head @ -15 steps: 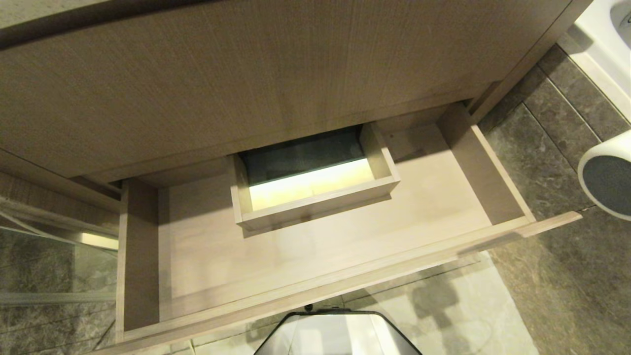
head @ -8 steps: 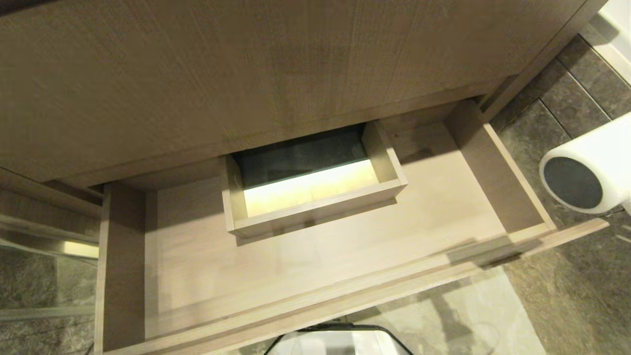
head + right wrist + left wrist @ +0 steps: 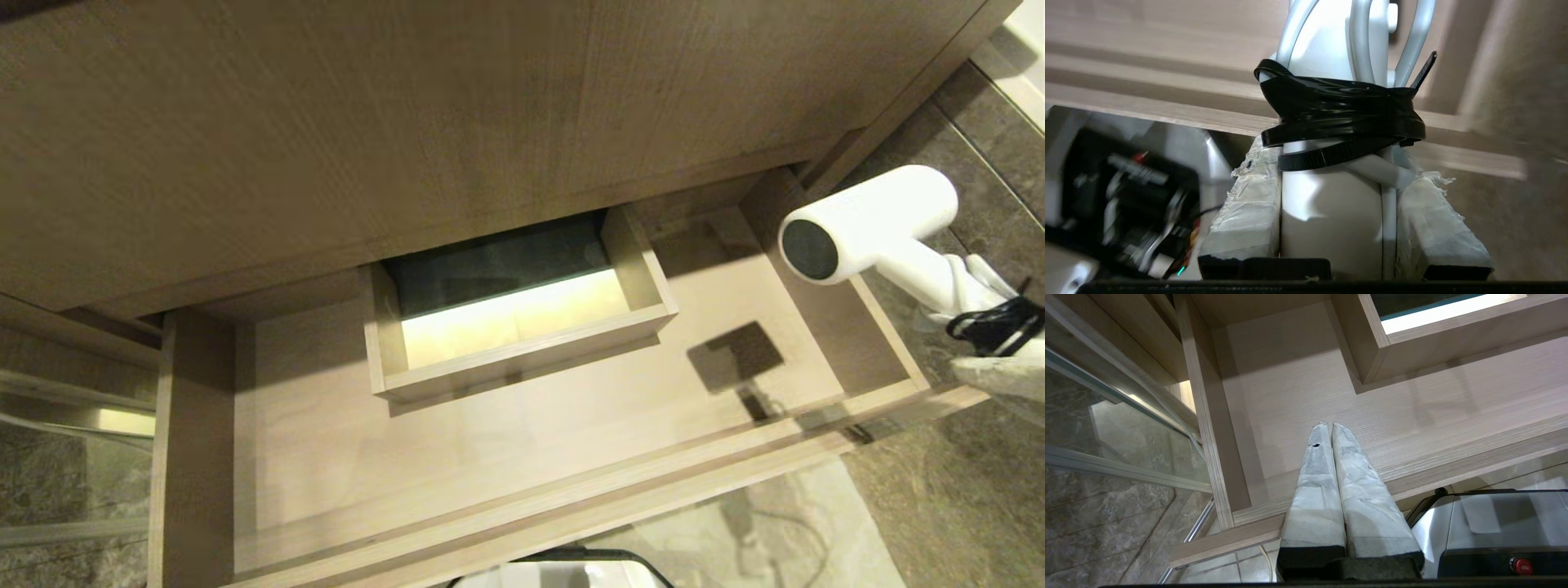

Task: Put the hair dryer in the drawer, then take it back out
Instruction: Put it into the drawer

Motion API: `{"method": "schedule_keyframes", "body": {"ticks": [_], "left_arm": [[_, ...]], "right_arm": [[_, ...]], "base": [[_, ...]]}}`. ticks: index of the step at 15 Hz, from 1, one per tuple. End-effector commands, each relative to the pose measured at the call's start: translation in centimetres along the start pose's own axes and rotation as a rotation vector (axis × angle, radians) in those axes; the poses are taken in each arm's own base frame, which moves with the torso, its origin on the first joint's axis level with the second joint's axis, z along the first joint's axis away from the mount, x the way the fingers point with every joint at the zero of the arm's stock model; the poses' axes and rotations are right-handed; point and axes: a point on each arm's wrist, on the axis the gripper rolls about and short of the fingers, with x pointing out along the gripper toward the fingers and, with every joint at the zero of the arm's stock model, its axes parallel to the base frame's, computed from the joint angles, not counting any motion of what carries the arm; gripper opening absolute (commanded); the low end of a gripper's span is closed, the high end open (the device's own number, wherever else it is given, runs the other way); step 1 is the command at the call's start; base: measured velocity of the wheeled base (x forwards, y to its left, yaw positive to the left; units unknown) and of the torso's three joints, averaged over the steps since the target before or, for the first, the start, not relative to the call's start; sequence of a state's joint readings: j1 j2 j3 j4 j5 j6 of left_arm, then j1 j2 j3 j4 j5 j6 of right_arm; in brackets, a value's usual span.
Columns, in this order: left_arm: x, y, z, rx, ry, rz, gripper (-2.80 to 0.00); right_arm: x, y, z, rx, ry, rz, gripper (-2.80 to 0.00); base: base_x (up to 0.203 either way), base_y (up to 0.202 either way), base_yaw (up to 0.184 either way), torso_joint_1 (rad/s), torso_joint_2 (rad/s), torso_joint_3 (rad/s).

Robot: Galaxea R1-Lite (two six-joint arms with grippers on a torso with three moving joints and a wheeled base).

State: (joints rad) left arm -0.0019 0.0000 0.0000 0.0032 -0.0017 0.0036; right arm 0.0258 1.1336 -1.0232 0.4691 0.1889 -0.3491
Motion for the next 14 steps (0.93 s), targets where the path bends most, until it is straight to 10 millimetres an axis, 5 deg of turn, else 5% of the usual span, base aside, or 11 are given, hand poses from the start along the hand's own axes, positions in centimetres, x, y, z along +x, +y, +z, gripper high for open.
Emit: {"method": "schedule_keyframes", "body": {"ticks": [1, 9, 14], "left_arm": [[0.0, 0.0, 0.0, -0.001, 0.001, 0.001, -2.80], [0.0, 0.0, 0.0, -0.001, 0.001, 0.001, -2.80], [0.0, 0.0, 0.0, -0.001, 0.001, 0.000, -2.80]], "right_arm": [[6.0, -2.5, 1.5, 0.053, 0.153, 0.058, -2.80], [21.5, -7.1, 2.2, 0.021, 0.160, 0.072, -2.80], [27.2, -8.1, 2.2, -0.090, -0.052, 0.056, -2.80]], "base": [[0.000, 0.000, 0.000, 0.000, 0.00, 0.000], [0.000, 0.000, 0.000, 0.000, 0.00, 0.000], [0.000, 0.000, 0.000, 0.000, 0.00, 0.000]]}}
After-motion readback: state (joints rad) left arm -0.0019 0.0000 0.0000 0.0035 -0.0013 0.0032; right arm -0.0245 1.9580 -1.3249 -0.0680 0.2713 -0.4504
